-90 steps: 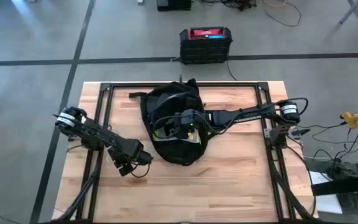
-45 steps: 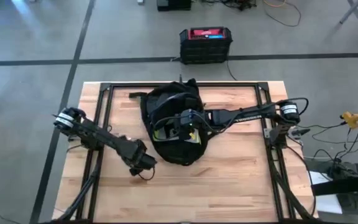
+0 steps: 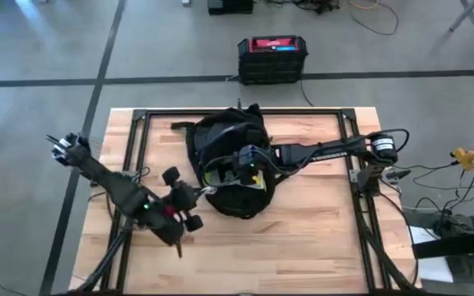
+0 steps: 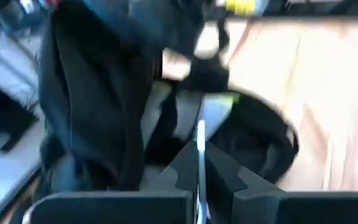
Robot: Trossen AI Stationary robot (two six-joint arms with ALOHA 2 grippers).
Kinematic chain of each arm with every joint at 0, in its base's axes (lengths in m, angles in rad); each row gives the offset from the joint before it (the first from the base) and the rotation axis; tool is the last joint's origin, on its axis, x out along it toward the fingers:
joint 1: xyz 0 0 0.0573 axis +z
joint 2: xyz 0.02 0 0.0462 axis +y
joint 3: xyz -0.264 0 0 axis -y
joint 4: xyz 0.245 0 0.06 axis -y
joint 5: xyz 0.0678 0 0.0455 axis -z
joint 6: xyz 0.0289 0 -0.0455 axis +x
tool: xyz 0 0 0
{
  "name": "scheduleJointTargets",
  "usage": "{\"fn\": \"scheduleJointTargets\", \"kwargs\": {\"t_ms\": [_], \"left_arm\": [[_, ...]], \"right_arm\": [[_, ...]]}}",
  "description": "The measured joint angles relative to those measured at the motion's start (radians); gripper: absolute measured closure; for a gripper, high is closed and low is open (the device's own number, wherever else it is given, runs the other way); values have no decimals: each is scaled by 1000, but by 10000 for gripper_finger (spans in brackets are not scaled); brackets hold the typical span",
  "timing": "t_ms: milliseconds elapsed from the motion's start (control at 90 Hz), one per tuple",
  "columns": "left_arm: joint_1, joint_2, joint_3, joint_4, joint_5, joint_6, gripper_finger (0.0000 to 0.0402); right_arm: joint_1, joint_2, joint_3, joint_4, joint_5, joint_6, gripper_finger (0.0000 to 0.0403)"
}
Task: Unpack backpack
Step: Put the white charger cable into the black backpack
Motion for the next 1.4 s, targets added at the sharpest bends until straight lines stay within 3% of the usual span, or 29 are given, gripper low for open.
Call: {"fn": "scheduleJointTargets", "kwargs": {"t_ms": [133, 356, 511, 644, 711, 933, 1167, 1278, 1400], "left_arm": [[25, -50, -71, 223, -4, 171, 401], [136, -73, -271, 511, 19, 311, 402], [288, -72, -386, 901, 228, 535, 402], [425, -74, -436, 1078, 425, 638, 402], [486, -73, -448, 1081, 481, 650, 402], [618, -43, -470, 1029, 470, 653, 397], [630, -55, -446, 880, 476, 673, 330], [615, -66, -385, 745, 503, 638, 284], [612, -66, -303, 625, 505, 620, 245]], "right_arm": [[0, -1, 32, -28, 2, -3, 11], [0, -2, 73, -48, 3, -16, 11], [0, -2, 86, -46, 2, -25, 11], [0, -2, 87, -50, 3, -14, 11], [0, -2, 87, -53, 3, -14, 11], [0, -16, 87, -110, 1, -54, 11], [6, -61, 88, -343, -7, 8, 11], [15, -90, 88, -400, -80, 84, 11], [19, -106, 88, -412, -264, 187, 11]]}}
